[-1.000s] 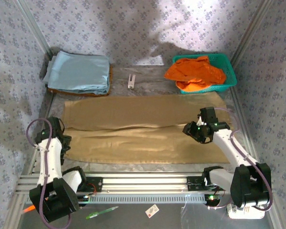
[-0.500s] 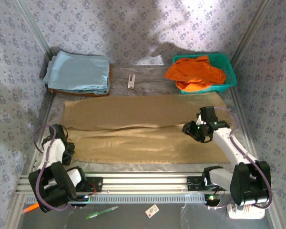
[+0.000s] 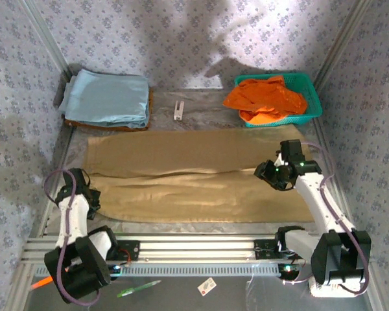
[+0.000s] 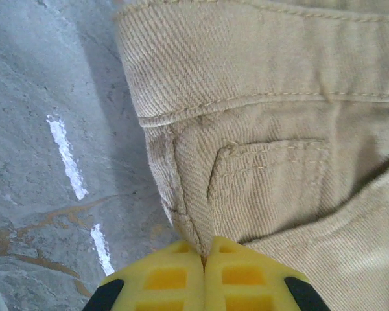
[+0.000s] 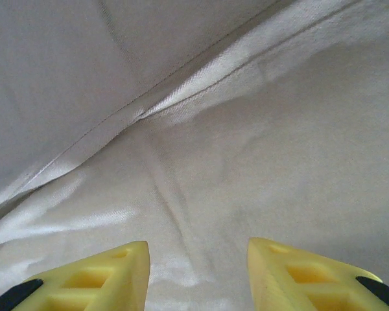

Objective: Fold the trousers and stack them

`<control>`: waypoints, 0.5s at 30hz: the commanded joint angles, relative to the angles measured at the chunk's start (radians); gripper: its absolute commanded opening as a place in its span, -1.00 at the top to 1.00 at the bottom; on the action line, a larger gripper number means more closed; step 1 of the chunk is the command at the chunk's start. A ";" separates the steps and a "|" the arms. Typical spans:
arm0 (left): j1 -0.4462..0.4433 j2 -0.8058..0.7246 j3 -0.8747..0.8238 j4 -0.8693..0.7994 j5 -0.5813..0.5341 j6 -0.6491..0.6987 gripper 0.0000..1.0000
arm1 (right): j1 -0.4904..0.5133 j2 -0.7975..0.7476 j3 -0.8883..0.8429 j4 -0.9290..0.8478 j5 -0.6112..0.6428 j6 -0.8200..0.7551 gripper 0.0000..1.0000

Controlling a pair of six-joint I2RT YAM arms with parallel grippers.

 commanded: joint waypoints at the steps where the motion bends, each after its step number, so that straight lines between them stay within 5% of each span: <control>1: 0.006 -0.050 0.049 -0.046 0.070 0.050 1.00 | -0.034 -0.055 0.038 -0.120 -0.004 0.034 0.08; 6: 0.006 -0.088 0.065 -0.057 0.139 0.065 1.00 | -0.050 -0.157 0.034 -0.204 0.023 0.128 -0.02; 15: 0.006 -0.155 0.052 -0.024 0.222 0.068 1.00 | 0.109 -0.300 -0.165 -0.293 0.130 0.435 0.08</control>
